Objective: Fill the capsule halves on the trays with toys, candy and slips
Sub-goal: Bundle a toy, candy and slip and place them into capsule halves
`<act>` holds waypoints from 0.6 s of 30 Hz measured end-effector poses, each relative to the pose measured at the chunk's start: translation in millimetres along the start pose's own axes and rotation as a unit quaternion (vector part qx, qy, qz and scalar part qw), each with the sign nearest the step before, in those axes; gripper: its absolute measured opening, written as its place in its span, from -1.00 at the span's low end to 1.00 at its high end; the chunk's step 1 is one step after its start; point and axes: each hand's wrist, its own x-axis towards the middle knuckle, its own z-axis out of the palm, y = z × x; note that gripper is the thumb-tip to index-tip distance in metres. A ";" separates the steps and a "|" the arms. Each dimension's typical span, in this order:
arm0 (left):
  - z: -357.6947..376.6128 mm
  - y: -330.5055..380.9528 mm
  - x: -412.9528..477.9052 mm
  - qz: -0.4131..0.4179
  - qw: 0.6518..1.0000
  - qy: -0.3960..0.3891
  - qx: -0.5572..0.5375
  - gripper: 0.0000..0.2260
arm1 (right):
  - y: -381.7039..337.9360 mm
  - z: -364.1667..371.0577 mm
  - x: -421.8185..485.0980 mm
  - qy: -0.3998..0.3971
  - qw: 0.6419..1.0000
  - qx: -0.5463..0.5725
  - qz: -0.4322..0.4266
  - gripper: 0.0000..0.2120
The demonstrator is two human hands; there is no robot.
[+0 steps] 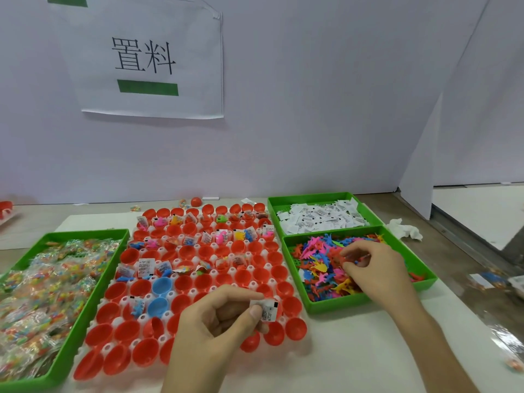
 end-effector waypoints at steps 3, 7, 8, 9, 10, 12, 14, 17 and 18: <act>-3.4 0.0 1.0 0.002 1.000 0.013 0.000 -0.85 | 0.1 -0.2 -0.1 0.018 1.000 0.024 0.003 -0.68; -4.9 2.3 2.0 0.007 1.000 0.023 -0.012 -0.88 | 0.9 -1.4 0.4 -0.001 1.000 0.018 0.012 -0.67; -5.0 2.4 2.0 0.006 1.000 0.024 -0.013 -0.88 | 1.7 -1.5 0.7 -0.010 1.000 0.010 0.014 -0.68; -5.1 2.1 2.1 0.004 1.000 0.024 -0.012 -0.87 | 2.6 -1.7 1.2 -0.016 1.000 0.002 0.016 -0.70; -4.8 1.9 2.4 0.003 1.000 0.024 -0.012 -0.86 | 3.8 -2.0 2.2 -0.019 1.000 -0.003 0.018 -0.71; -4.6 1.2 2.5 -0.001 1.000 0.026 -0.010 -0.85 | 6.1 -2.6 3.7 -0.015 1.000 -0.004 0.022 -0.73; -4.1 1.5 2.6 -0.002 1.000 0.027 -0.010 -0.85 | 7.2 -2.2 4.5 -0.004 1.000 0.001 0.020 -0.71; -3.3 3.3 2.2 -0.001 0.999 0.029 -0.019 -0.89 | 7.0 -1.3 4.6 0.018 1.000 0.014 0.012 -0.73; -3.3 3.7 2.2 0.000 0.999 0.031 -0.022 -0.88 | 7.2 -1.8 5.2 0.032 0.999 0.026 0.007 -0.74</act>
